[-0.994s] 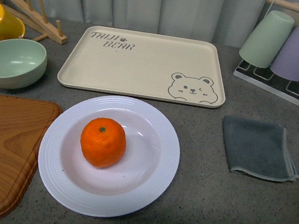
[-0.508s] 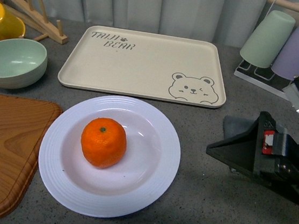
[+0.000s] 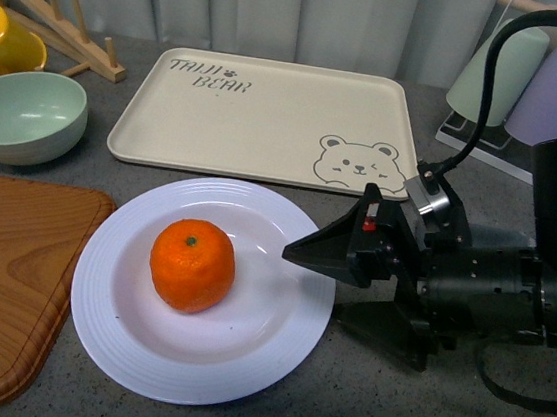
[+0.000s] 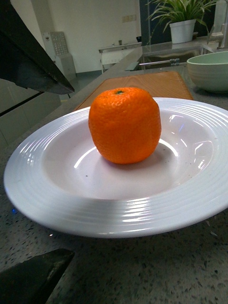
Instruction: Place orange and plate with both arms
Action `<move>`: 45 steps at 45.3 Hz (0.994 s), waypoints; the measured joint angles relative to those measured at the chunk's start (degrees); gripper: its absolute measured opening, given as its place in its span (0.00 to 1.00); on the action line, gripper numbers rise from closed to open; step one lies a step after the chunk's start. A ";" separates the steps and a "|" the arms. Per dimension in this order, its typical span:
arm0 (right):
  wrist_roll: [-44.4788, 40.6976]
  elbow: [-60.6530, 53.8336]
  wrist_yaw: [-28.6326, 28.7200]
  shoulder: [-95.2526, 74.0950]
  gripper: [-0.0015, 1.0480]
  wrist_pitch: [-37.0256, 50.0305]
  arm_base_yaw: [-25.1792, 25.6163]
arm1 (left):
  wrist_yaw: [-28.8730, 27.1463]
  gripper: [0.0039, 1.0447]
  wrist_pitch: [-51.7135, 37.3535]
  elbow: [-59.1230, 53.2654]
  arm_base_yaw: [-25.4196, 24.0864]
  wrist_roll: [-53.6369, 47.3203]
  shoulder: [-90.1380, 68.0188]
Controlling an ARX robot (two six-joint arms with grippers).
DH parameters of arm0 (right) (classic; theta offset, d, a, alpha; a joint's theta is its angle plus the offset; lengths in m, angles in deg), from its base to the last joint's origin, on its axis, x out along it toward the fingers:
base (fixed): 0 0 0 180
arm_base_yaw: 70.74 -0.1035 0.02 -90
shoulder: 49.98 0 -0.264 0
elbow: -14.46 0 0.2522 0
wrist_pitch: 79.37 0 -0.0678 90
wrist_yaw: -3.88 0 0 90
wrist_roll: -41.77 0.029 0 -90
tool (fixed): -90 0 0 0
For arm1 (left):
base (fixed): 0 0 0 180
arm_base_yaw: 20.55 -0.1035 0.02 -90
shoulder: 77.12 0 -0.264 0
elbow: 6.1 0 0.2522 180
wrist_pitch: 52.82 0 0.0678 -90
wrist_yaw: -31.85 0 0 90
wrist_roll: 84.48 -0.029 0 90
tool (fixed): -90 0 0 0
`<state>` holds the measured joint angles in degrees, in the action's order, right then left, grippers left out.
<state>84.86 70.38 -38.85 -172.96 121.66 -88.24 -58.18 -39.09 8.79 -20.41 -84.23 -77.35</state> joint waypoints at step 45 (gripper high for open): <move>3.65 7.61 -2.03 -6.95 0.03 -5.92 -2.75 | 0.02 0.94 0.00 0.00 0.00 0.00 0.00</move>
<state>88.51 77.98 -40.89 -179.91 115.73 -90.99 -58.16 -39.09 8.79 -20.41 -84.23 -77.35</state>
